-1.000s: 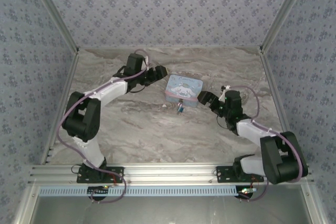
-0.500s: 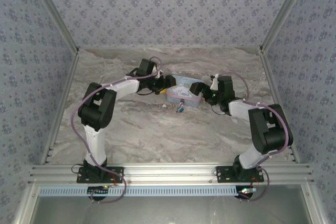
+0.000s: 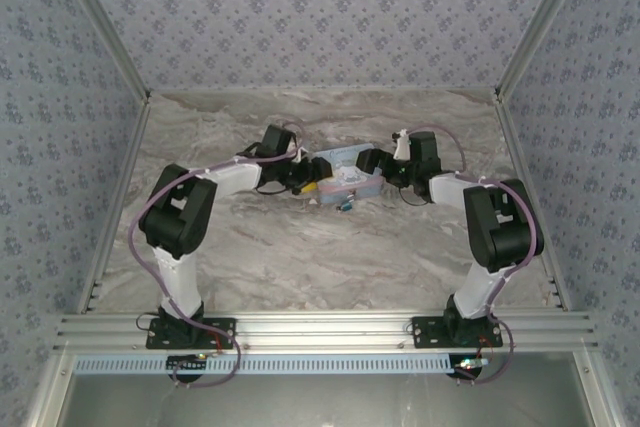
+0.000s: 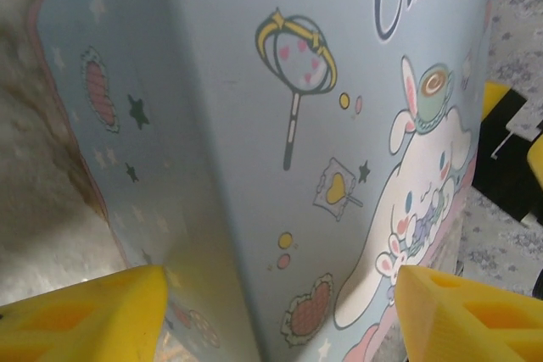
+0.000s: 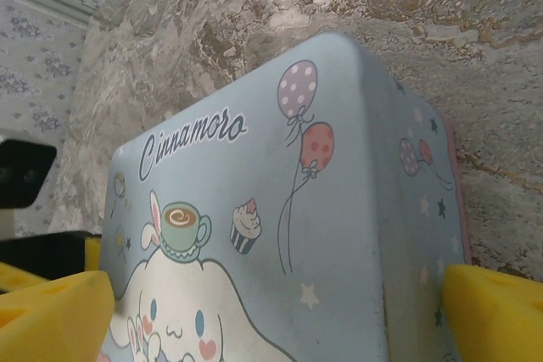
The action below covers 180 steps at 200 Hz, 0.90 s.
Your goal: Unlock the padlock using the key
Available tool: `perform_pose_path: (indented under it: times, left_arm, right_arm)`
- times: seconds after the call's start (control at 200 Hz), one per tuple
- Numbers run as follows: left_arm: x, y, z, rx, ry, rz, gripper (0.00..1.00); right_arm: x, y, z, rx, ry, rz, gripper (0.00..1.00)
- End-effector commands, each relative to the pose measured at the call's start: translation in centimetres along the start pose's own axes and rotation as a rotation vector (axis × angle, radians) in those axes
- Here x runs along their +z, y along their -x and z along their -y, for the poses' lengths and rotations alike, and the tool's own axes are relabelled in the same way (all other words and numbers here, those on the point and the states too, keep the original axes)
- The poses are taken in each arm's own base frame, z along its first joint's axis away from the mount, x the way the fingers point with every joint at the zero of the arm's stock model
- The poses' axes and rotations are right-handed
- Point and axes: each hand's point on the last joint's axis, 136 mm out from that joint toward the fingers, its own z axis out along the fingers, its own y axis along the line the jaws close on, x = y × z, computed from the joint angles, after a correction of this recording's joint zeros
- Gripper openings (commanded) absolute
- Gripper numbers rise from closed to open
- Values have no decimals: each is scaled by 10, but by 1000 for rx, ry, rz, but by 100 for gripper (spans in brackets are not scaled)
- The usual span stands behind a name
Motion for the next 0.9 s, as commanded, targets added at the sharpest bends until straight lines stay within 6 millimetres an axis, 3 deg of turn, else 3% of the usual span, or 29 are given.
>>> perform_pose_path:
  times: [0.0,0.235,0.355,0.48,0.655,0.894]
  left_arm:
    - [-12,0,20,28,-40,34,71]
    - [-40,18,16,34,-9,134,71]
    - [-55,24,16,61,23,176,72]
    - [-58,29,12,62,34,181,72]
    - [-46,31,9,26,5,154,73]
    - [-24,31,1,-14,-12,108,73]
  right_arm:
    - [-7,7,-5,-35,16,-11,100]
    - [-49,29,17,-53,-90,119,100]
    - [-68,25,10,-82,-73,170,100]
    - [-74,4,-11,-110,26,184,94]
    - [-63,-40,-36,-163,110,153,81]
    - [-47,-72,-38,-190,106,145,77]
